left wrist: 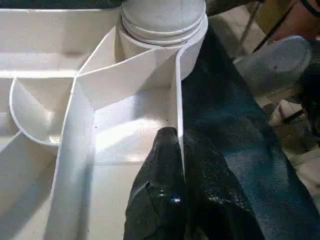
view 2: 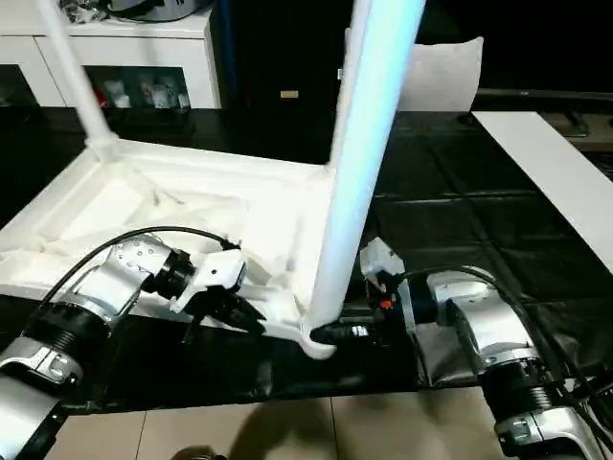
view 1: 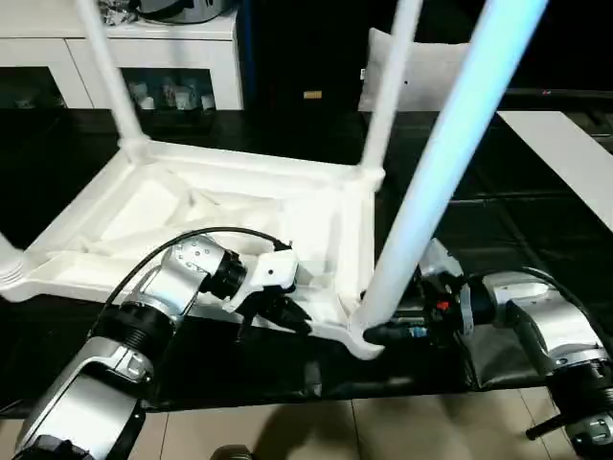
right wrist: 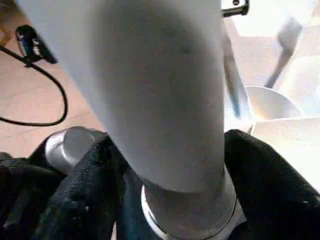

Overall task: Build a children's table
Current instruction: Rotate leg to tighten

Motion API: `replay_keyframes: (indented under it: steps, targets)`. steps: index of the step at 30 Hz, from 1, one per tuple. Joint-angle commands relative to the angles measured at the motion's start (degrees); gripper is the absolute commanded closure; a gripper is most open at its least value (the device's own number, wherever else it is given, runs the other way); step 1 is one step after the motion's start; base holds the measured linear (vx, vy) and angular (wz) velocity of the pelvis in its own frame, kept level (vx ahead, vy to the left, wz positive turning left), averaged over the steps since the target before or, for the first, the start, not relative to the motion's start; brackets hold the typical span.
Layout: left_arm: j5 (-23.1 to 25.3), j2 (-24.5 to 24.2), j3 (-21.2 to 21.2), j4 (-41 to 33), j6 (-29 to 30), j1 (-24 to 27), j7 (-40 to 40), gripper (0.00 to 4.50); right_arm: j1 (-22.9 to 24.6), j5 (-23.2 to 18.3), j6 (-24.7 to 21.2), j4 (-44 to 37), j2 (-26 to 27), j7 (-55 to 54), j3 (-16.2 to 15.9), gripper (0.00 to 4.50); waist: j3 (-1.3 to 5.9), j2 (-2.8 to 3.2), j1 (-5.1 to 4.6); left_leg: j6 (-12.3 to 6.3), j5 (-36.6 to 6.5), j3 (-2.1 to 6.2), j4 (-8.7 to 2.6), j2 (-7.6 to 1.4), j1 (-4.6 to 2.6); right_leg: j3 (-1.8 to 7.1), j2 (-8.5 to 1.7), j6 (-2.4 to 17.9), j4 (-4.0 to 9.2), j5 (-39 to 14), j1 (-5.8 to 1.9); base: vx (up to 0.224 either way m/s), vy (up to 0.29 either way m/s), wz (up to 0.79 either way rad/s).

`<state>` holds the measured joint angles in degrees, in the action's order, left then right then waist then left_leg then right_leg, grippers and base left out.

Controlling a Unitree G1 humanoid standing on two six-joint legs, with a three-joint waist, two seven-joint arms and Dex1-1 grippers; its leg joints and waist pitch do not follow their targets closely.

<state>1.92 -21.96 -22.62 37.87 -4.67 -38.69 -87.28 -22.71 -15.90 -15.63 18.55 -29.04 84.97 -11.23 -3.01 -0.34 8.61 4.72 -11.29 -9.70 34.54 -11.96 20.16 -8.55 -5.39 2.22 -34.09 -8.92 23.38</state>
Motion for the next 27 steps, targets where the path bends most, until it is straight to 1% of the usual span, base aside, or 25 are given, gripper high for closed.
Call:
replay_keyframes:
  steps: [1, 2, 3, 4, 5, 7, 9, 10, 11, 12, 13, 14, 15, 16, 17, 18, 19, 20, 21, 22, 23, 24, 25, 26, 27]
  targets:
    - [-0.76, 0.41, -0.95, -1.32, -1.6, -1.89, -2.22, 4.5, -0.75, -0.63, -0.29, 0.14, -0.35, 1.08, -0.09, 1.65, 4.15, -0.77, -0.31, -3.26, -9.35, 0.08, -3.93, -1.81, -0.17, 3.66, -4.06, 5.53, 4.82, -22.02, -3.59, 0.0, 0.0, 0.0]
    - [-0.72, 0.37, -0.96, -1.21, -1.74, -1.91, -2.23, 4.5, -0.75, -0.72, -0.29, 0.1, -0.41, 1.23, -0.18, 1.65, 4.16, -0.79, -0.29, -3.28, -9.26, 0.11, -3.95, -1.83, -0.19, 3.64, -4.07, 5.58, 4.74, -21.9, -3.59, 0.0, 0.0, 0.0]
    - [-0.63, 0.34, -0.9, -0.95, -1.94, -2.01, -2.07, 4.5, -0.76, -0.8, -0.28, 0.09, -0.44, 1.38, -0.26, 1.84, 4.16, -0.72, -0.3, -3.27, -9.14, 0.13, -3.95, -1.84, -0.11, 3.64, -4.06, 5.59, 4.71, -21.73, -3.59, 0.0, 0.0, 0.0]
    - [-0.58, 0.31, -0.83, -0.8, -2.04, -2.06, -1.92, 4.5, -0.73, -0.88, -0.3, 0.03, -0.47, 1.49, -0.3, 1.94, 4.2, -0.84, -0.32, -3.29, -8.94, 0.11, -3.93, -1.84, -0.11, 3.65, -4.06, 5.65, 4.64, -21.39, -3.6, 0.0, 0.0, 0.0]
    - [-0.68, 0.3, -0.49, -0.58, -1.8, -2.08, -1.35, 4.5, -0.63, -1.09, -0.36, -0.14, -0.45, 1.62, -0.36, 2.03, 4.16, -0.79, -0.3, -3.29, -8.86, 0.11, -3.95, -1.82, -0.14, 3.65, -4.04, 5.65, 4.63, -21.44, -3.56, 0.0, 0.0, 0.0]
    - [-0.73, 0.32, -0.35, -0.52, -1.67, -2.07, -1.13, 4.5, -0.6, -1.18, -0.38, -0.19, -0.42, 1.64, -0.36, 2.1, 4.2, -0.78, -0.26, -3.26, -8.7, 0.08, -3.9, -1.79, -0.13, 3.68, -4.1, 5.66, 4.65, -21.51, -3.59, 0.0, 0.0, 0.0]
    - [-1.46, 0.76, 0.83, -0.59, 0.1, -1.83, 0.22, 4.5, -0.05, -2.57, -1.72, -1.2, 0.62, 0.34, 0.63, 2.28, 4.13, -0.75, -0.27, -3.25, -8.86, 0.05, -3.93, -1.76, -0.12, 3.64, -4.06, 5.53, 4.72, -21.95, -3.59, 0.0, 0.0, 0.0]
    - [-2.21, 1.55, 2.3, -1.06, 3.16, -1.59, 2.66, 4.5, 0.68, -3.85, -3.57, -2.68, 2.07, -2.35, 1.83, 2.3, 4.12, -0.82, -0.33, -3.19, -8.75, 0.02, -3.94, -1.75, -0.08, 3.67, -4.03, 5.4, 4.74, -21.95, -3.64, 0.0, 0.0, 0.0]
    - [-2.31, 1.65, 2.46, -1.16, 3.57, -1.56, 2.93, 4.5, 0.77, -3.95, -3.75, -2.86, 2.22, -2.69, 1.95, 2.32, 4.09, -0.82, -0.27, -2.99, -8.69, 0.1, -3.95, -1.73, -0.07, 3.59, -4.13, 5.31, 4.77, -22.4, -3.65, 0.0, 0.0, 0.0]
    - [-2.71, 2.33, 3.46, -1.77, 5.45, -1.32, 5.23, 4.5, 1.17, -3.65, -4.97, -3.51, 3.76, -6.64, 2.7, 2.35, 4.01, -0.74, -0.51, -2.68, -9.43, 0.07, -3.96, -1.54, -0.25, 3.44, -4.05, 4.57, 5.14, -24.35, -3.52, 0.0, 0.0, 0.0]
    - [-2.72, 2.35, 3.49, -1.79, 5.5, -1.31, 5.32, 4.5, 1.18, -3.62, -5.02, -3.52, 3.82, -6.81, 2.73, 2.37, 3.93, -0.76, -0.6, -2.56, -9.65, 0.06, -4.0, -1.54, -0.25, 3.46, -4.01, 4.28, 5.28, -24.93, -3.44, 0.0, 0.0, 0.0]
    - [-2.72, 2.75, 4.02, -2.27, 6.62, -1.09, 7.1, 4.5, 1.37, -2.55, -4.77, -3.58, 5.1, -10.22, 3.03, 2.39, 3.92, -0.57, -0.59, -2.35, -9.99, 0.11, -3.98, -1.48, -0.32, 3.4, -4.04, 4.04, 5.38, -25.62, -3.41, 0.0, 0.0, 0.0]
    - [-2.62, 3.08, 4.42, -2.66, 7.86, -0.94, 8.71, 4.5, 1.47, -1.65, -4.5, -3.52, 6.15, -12.99, 3.27, 2.39, 3.92, -0.67, -0.92, -1.82, -10.28, 0.2, -4.06, -1.45, -0.19, 3.3, -4.08, 3.48, 5.47, -26.48, -3.49, 0.0, 0.0, 0.0]
    - [-2.68, 3.77, 5.15, -3.22, 9.44, -0.76, 11.04, 4.5, 1.28, -0.59, -4.61, -3.11, 7.79, -16.99, 3.76, 2.4, 3.87, -0.57, -1.18, -1.18, -10.52, 0.32, -4.15, -1.38, -0.22, 3.2, -4.08, 3.02, 5.57, -27.34, -3.43, 0.0, 0.0, 0.0]
    - [-2.65, 4.74, 6.07, -3.75, 11.58, -0.7, 14.12, 4.5, 0.7, 0.26, -5.02, -2.32, 9.85, -21.68, 4.61, 2.41, 3.86, -0.66, -1.38, -1.03, -10.74, 0.35, -4.14, -1.22, -0.05, 3.05, -4.04, 2.72, 5.68, -27.69, -3.56, 0.0, 0.0, 0.0]
    - [-2.55, 5.37, 6.62, -3.96, 12.89, -0.75, 16.1, 4.5, 0.21, 0.56, -5.42, -1.74, 11.14, -24.46, 5.26, 2.41, 3.8, -0.57, -2.12, -0.36, -11.14, 0.47, -4.2, -1.17, 0.06, 2.82, -3.98, 2.37, 5.79, -28.31, -3.58, 0.0, 0.0, 0.0]
    - [-2.13, 6.94, 7.86, -4.58, 15.67, -0.84, 20.88, 4.5, -0.85, 1.68, -5.88, -0.76, 13.8, -30.2, 6.27, 2.41, 3.9, -0.4, -2.74, 0.06, -11.46, 0.54, -4.06, -1.03, -0.06, 2.69, -4.08, 2.11, 5.95, -29.04, -3.62, 0.0, 0.0, 0.0]
    - [-2.0, 7.43, 8.21, -4.83, 16.45, -0.85, 22.31, 4.5, -1.12, 2.14, -5.9, -0.6, 14.49, -31.72, 6.42, 2.44, 3.91, -0.5, -3.13, 0.03, -11.43, 0.54, -4.04, -0.95, 0.03, 2.66, -4.04, 2.23, 6.01, -28.89, -3.6, 0.0, 0.0, 0.0]
    - [-1.64, 8.7, 8.88, -5.48, 18.22, -0.84, 25.48, 4.5, -1.71, 2.88, -6.0, -0.24, 16.0, -34.4, 6.52, 2.45, 4.02, -0.58, -3.83, -0.62, -10.85, 0.52, -3.97, -0.87, 0.13, 2.68, -3.95, 2.43, 6.03, -27.78, -3.78, 0.0, 0.0, 0.0]
    - [-1.22, 9.6, 9.3, -5.98, 19.3, -0.81, 27.73, 4.5, -2.14, 3.34, -6.0, 0.1, 17.08, -36.64, 6.74, 2.45, 4.02, -0.58, -3.83, -0.62, -10.85, 0.52, -3.97, -0.87, 0.13, 2.68, -3.95, 2.43, 6.03, -27.78, -3.78, 0.0, 0.0, 0.0]
    - [-0.79, 10.49, 9.67, -6.63, 20.55, -0.75, 30.06, 4.5, -2.51, 3.72, -6.19, 0.28, 18.22, -39.11, 7.0, 2.46, 4.09, -0.67, -4.18, -1.38, -9.56, 0.36, -3.88, -0.87, 0.18, 2.95, -3.89, 3.54, 5.75, -25.6, -3.64, 0.0, 0.0, 0.0]
    - [-0.62, 10.91, 9.77, -6.82, 20.94, -0.75, 30.96, 4.5, -2.75, 4.0, -6.41, 0.57, 18.75, -40.53, 7.21, 2.46, 4.1, -0.67, -4.26, -1.72, -9.17, 0.31, -3.88, -0.82, 0.13, 3.0, -3.89, 3.8, 5.77, -25.18, -3.62, 0.0, 0.0, 0.0]
    - [0.16, 12.79, 10.2, -7.83, 22.86, -0.69, 35.22, 4.5, -3.61, 5.11, -7.35, 1.58, 21.16, -46.42, 8.24, 2.46, 4.17, -0.69, -4.51, -2.06, -7.81, 0.26, -3.9, -0.87, 0.37, 3.18, -3.72, 4.41, 5.36, -23.19, -3.71, 0.0, 0.0, 0.0]
    - [0.16, 12.79, 10.2, -7.83, 22.86, -0.69, 35.22, 4.5, -3.61, 5.11, -7.35, 1.58, 21.16, -46.42, 8.24, 2.47, 4.19, -0.59, -4.56, -2.1, -7.32, 0.27, -3.92, -0.93, 0.32, 3.19, -3.7, 4.73, 5.31, -22.52, -3.63, 0.0, 0.0, 0.0]
    - [0.78, 13.99, 10.38, -8.14, 23.62, -0.74, 37.95, 4.5, -4.07, 5.89, -7.73, 2.17, 22.44, -49.71, 8.89, 2.47, 4.25, -0.85, -4.51, -2.42, -6.4, 0.2, -3.88, -0.9, 0.34, 3.28, -3.63, 5.01, 5.09, -21.28, -3.71, 0.0, 0.0, 0.0]
